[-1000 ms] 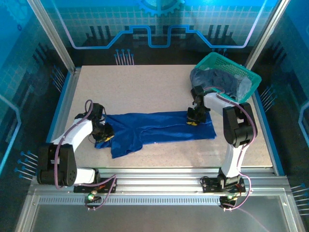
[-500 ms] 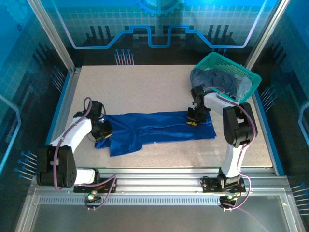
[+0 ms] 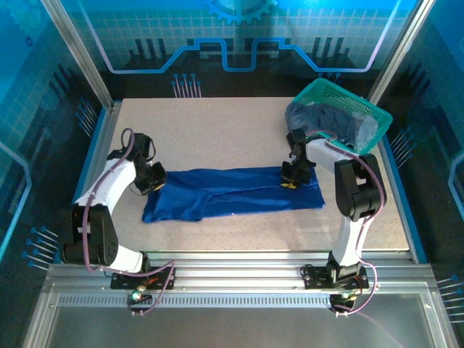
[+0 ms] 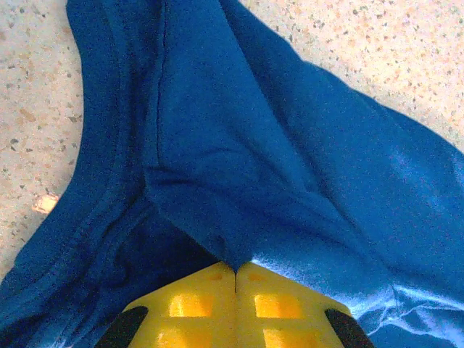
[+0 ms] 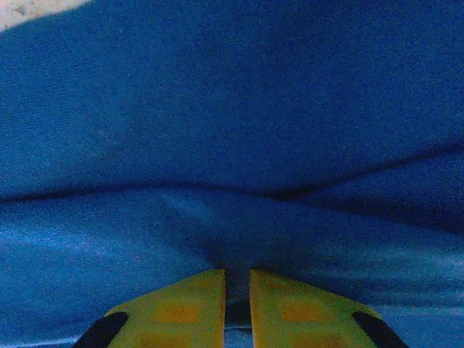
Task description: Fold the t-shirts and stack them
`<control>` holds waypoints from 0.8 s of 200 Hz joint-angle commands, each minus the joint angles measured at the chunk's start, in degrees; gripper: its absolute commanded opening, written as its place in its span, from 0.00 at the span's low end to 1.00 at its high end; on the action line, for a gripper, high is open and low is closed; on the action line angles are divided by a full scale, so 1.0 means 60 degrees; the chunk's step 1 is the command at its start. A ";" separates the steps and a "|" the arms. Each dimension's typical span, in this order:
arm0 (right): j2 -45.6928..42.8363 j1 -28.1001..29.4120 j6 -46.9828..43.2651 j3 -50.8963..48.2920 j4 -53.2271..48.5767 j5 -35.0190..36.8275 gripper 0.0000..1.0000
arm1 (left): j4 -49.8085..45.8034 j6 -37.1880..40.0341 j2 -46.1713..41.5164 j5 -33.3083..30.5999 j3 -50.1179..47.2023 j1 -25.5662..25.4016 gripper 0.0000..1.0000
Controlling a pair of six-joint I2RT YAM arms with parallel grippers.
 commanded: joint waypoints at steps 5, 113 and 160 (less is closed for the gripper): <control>0.0062 -0.0058 -0.0104 0.0136 -0.0335 0.0143 0.18 | -0.0466 0.0315 0.0550 -0.0248 0.0665 0.0266 0.00; -0.0547 -0.0087 0.0022 -0.0216 -0.0042 0.0282 0.20 | 0.0206 0.1140 0.3033 -0.1577 0.1486 0.0472 0.22; -0.1807 -0.0515 -0.0011 -0.0256 0.0205 0.0471 0.25 | -0.0175 -0.1030 -0.0009 -0.2852 0.0451 -0.0230 0.50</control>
